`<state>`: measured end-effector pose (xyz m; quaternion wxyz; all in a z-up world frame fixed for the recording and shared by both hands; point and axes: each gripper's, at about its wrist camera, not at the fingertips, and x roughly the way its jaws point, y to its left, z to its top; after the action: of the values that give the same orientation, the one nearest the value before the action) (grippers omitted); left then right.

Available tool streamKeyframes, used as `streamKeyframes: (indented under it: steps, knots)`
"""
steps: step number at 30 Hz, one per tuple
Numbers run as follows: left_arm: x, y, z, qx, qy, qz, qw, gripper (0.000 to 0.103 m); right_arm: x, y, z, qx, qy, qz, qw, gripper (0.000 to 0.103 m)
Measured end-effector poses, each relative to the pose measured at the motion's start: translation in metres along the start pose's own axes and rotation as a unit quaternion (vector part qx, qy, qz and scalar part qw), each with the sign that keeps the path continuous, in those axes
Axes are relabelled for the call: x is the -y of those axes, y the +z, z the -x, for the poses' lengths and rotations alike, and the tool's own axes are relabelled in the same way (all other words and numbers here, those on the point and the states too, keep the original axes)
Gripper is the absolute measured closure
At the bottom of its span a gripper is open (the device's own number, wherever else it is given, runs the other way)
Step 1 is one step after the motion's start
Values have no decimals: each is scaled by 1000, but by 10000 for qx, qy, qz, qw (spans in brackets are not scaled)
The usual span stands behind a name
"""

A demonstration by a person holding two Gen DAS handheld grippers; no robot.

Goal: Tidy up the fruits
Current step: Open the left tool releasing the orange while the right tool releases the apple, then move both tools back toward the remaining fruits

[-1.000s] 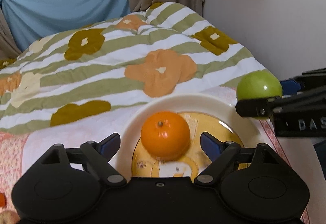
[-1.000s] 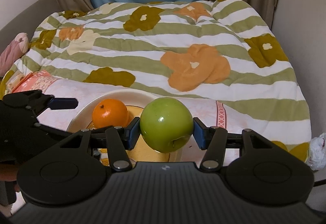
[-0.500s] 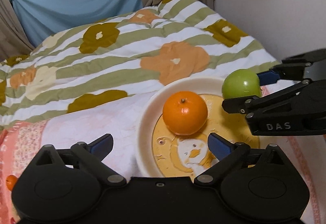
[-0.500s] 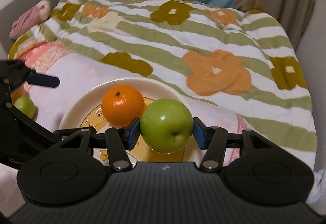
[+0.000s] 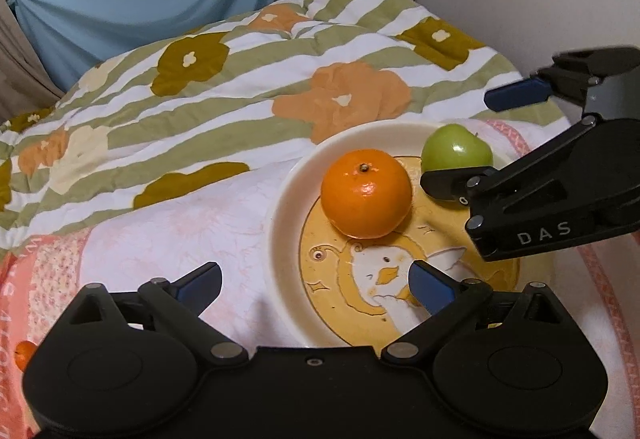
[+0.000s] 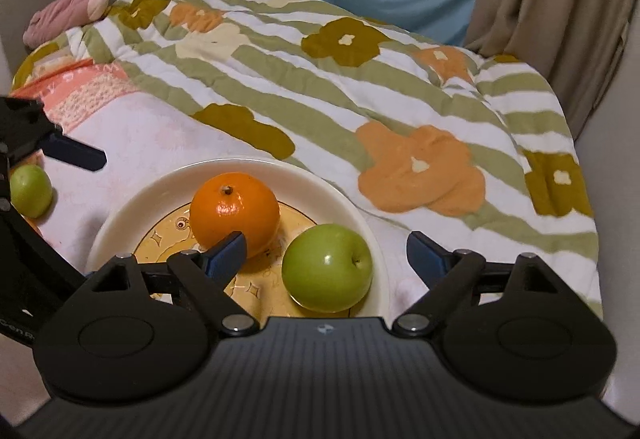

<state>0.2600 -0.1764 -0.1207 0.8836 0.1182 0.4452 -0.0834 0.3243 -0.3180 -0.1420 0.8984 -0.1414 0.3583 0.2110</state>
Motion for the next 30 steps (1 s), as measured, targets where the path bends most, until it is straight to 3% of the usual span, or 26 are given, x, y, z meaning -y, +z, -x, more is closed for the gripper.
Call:
streamKeyframes:
  steps: [12,21,30]
  knots:
    - [-5,7,28,152,-357,329,9987,1,5,5,33,-73,-398,-277,9988,0]
    - [-10,2,79,359,-197,381,9984,1,-3,12,85,-63,-588,-773,9953,0]
    - [-36,-25,135,670,-150,762,9947,1,-35,5,137,107,-845,-1204,9891,0]
